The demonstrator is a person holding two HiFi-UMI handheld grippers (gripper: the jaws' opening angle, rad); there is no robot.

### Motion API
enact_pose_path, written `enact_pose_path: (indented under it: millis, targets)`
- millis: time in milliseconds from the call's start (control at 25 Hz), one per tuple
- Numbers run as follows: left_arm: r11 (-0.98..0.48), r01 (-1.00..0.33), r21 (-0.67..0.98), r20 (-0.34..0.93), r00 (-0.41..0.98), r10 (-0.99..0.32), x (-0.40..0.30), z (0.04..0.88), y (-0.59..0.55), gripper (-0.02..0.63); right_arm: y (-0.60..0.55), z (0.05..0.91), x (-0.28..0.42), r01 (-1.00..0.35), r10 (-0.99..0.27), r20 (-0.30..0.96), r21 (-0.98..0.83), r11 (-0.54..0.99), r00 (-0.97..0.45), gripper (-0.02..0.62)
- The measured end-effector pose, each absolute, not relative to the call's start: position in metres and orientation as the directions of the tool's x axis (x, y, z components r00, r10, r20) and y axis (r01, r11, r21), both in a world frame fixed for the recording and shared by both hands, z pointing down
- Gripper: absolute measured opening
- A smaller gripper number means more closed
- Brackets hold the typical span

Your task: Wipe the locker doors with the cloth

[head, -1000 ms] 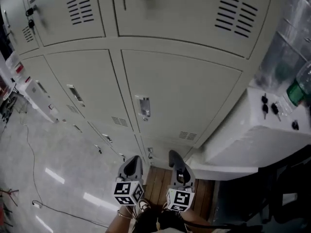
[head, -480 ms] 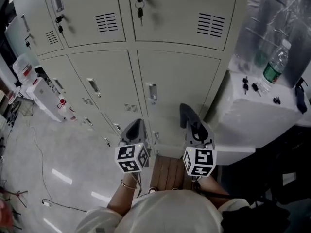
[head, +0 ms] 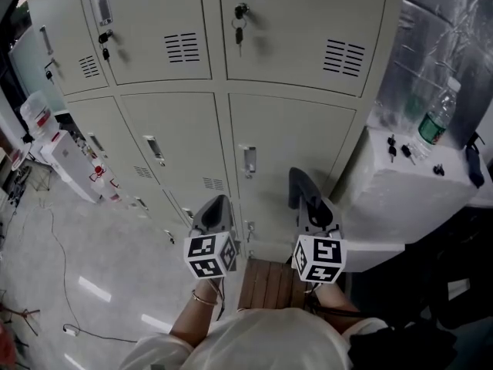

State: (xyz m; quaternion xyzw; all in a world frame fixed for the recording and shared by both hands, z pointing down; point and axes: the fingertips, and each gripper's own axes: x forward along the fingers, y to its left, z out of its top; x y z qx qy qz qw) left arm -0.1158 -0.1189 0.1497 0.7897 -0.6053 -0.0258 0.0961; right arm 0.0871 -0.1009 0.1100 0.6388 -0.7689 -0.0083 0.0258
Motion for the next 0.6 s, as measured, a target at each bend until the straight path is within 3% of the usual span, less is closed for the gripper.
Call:
enact_pose_path:
  millis: [600]
  targets:
    - [-0.247, -0.951, 0.186, 0.071, 0.263, -0.962, -0.115, 0.148, -0.117, 0.011, -0.101, 0.118, 0.100, -0.986, -0.986, 0.047, 0.043, 0.159, -0.157, 0.063]
